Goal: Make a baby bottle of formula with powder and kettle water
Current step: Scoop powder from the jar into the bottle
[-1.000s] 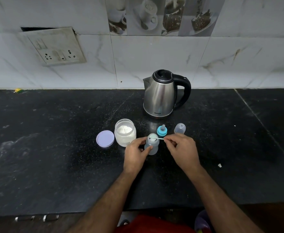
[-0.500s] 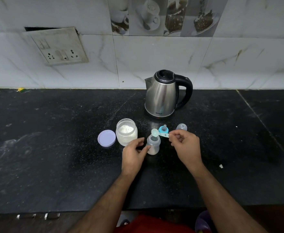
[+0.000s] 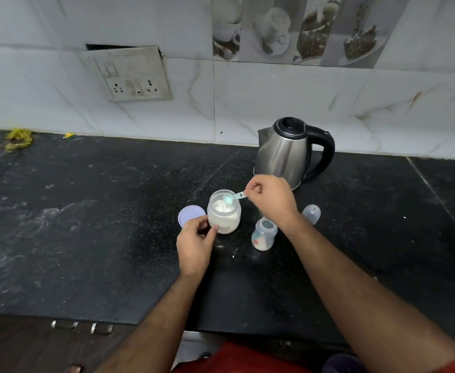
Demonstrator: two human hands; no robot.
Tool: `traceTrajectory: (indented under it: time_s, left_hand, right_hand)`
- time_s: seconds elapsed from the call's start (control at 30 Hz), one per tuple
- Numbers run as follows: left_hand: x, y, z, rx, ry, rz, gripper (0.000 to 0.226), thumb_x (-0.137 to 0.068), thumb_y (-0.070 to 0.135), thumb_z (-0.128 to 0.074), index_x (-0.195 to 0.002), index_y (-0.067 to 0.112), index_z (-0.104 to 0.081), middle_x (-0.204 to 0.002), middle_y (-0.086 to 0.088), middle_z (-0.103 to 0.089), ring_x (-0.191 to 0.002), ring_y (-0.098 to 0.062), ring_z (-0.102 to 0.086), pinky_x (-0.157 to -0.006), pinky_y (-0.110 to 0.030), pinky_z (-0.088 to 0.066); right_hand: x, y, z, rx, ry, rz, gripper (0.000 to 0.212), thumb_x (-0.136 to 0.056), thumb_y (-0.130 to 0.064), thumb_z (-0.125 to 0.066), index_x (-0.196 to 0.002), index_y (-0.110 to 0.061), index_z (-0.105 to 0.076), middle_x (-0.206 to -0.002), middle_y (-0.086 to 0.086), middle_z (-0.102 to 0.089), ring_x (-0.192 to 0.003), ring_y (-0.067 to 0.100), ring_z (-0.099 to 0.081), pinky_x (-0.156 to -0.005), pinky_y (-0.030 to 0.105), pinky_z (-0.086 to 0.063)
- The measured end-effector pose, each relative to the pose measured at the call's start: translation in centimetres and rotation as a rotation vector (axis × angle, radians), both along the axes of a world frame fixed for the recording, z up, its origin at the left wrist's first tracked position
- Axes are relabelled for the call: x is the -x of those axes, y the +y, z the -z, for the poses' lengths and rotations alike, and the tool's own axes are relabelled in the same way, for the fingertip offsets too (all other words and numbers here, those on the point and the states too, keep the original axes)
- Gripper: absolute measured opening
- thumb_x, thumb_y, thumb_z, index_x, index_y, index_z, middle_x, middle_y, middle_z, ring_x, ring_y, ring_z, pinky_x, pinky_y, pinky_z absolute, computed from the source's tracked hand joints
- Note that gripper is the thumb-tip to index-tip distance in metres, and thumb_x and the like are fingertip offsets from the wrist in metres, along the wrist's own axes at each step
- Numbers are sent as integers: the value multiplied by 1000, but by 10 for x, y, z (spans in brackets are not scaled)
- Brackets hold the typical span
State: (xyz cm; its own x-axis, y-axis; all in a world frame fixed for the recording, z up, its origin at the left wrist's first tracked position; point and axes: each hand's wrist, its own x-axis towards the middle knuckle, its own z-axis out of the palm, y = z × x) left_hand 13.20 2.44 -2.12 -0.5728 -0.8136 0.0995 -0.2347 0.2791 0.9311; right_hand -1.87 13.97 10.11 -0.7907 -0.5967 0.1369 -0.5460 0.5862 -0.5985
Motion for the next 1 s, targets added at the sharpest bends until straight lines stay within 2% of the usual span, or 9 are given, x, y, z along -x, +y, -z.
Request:
traceTrajectory:
  time_s: [0.07,0.17,0.27,0.4,0.53,0.67,0.77,0.87,1.0]
  left_hand:
    - [1,-7,-2,-7,-29,1,34,-78,20,-83,-110,18,-70,-93,20,-62,-82,-7,-67,-68,0,-44]
    - [4,-14,-5,5,-66,37,44,-77,24,-84,-117,18,-67,-95,27,-57,-86,5,-60,-69,5,-39]
    - [6,-19,-6,28,-90,82,54,-75,28,-85,-124,20,-63,-104,22,-57,-99,3,-56,-73,5,-38]
    - [11,-20,-7,63,-89,143,62,-71,31,-87,-126,22,-61,-101,39,-50,-97,19,-51,-80,-2,-36]
    - [17,-22,-10,71,-102,164,72,-67,31,-89,-130,21,-57,-102,39,-45,-101,12,-47,-82,-4,-32]
    - [22,-23,-11,60,-86,210,67,-67,30,-88,-127,28,-58,-111,28,-57,-108,5,-50,-85,-6,-34]
    - [24,-25,-12,52,-83,233,62,-69,25,-87,-125,27,-61,-119,17,-64,-110,-1,-55,-92,-15,-38]
    - [25,-27,-14,56,-97,224,56,-71,22,-86,-121,24,-63,-112,19,-64,-107,0,-55,-84,-6,-35]
    - [21,-35,-18,75,-99,201,54,-70,20,-86,-120,21,-65,-99,28,-57,-103,-2,-56,-80,-1,-36]
  right_hand:
    - [-1,-16,-2,-137,35,-46,19,-83,-11,-57,-74,-19,-72,-72,-6,-70,-73,17,-64,-68,39,-56]
    - [-4,-34,-1,-289,61,-91,23,-85,-10,-54,-78,-19,-74,-81,-1,-73,-82,23,-67,-72,41,-57]
    - [-6,-46,4,-366,62,-105,22,-85,-10,-54,-77,-19,-73,-84,4,-74,-83,26,-68,-74,39,-57]
    - [-6,-52,11,-406,4,-121,18,-85,-12,-62,-73,-22,-72,-84,3,-74,-84,24,-68,-74,39,-57]
    - [2,-48,14,-337,-72,-92,16,-88,-20,-63,-82,-21,-77,-86,-2,-75,-82,20,-67,-76,39,-57]
    - [17,-39,15,-227,-175,39,32,-88,-7,-55,-63,-25,-67,-91,-5,-76,-87,19,-69,-81,37,-57]
    - [22,-36,18,-244,-319,35,29,-86,-1,-59,-68,-22,-70,-77,-5,-73,-80,17,-69,-84,38,-58]
    - [21,-38,21,-271,-357,0,24,-83,0,-64,-71,-18,-74,-69,-7,-70,-75,13,-67,-85,38,-58]
    - [16,-44,23,-215,-390,-9,28,-84,0,-64,-68,-22,-71,-82,1,-75,-84,18,-71,-87,40,-58]
